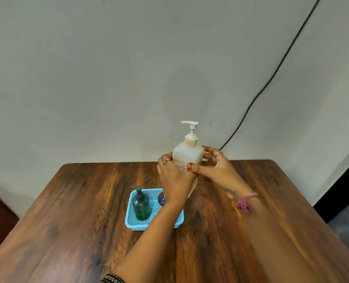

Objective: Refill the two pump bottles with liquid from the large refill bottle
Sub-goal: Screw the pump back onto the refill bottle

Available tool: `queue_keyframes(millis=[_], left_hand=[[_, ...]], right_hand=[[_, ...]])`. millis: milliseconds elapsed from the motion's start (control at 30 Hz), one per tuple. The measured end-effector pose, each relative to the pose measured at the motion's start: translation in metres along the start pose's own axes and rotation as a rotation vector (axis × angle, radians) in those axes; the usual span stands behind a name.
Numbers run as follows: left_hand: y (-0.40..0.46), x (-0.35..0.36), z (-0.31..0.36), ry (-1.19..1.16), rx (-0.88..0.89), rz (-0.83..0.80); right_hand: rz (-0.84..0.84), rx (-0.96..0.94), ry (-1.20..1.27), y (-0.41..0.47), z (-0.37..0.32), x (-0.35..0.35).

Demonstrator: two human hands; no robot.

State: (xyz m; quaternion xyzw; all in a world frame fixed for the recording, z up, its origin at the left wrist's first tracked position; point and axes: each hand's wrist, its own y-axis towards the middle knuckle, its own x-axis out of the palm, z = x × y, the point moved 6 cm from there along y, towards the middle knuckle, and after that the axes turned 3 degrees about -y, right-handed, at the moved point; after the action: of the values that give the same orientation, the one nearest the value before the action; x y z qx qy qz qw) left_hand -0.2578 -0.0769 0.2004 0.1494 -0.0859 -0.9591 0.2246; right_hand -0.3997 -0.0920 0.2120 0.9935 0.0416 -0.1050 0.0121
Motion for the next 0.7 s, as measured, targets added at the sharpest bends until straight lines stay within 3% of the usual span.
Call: queue_keyframes(millis=[100, 367, 700], left_hand=[[0.0, 0.002, -0.005, 0.009, 0.018, -0.082], [0.002, -0.004, -0.023, -0.204, 0.01, -0.517], [-0.012, 0.035, -0.026, -0.199, -0.068, -0.533]], right_hand=[[0.066, -0.014, 0.027, -0.001, 0.005, 0.005], [0.127, 0.016, 0.022, -0.011, 0.014, -0.017], [0.168, 0.042, 0.088, -0.029, 0.049, -0.055]])
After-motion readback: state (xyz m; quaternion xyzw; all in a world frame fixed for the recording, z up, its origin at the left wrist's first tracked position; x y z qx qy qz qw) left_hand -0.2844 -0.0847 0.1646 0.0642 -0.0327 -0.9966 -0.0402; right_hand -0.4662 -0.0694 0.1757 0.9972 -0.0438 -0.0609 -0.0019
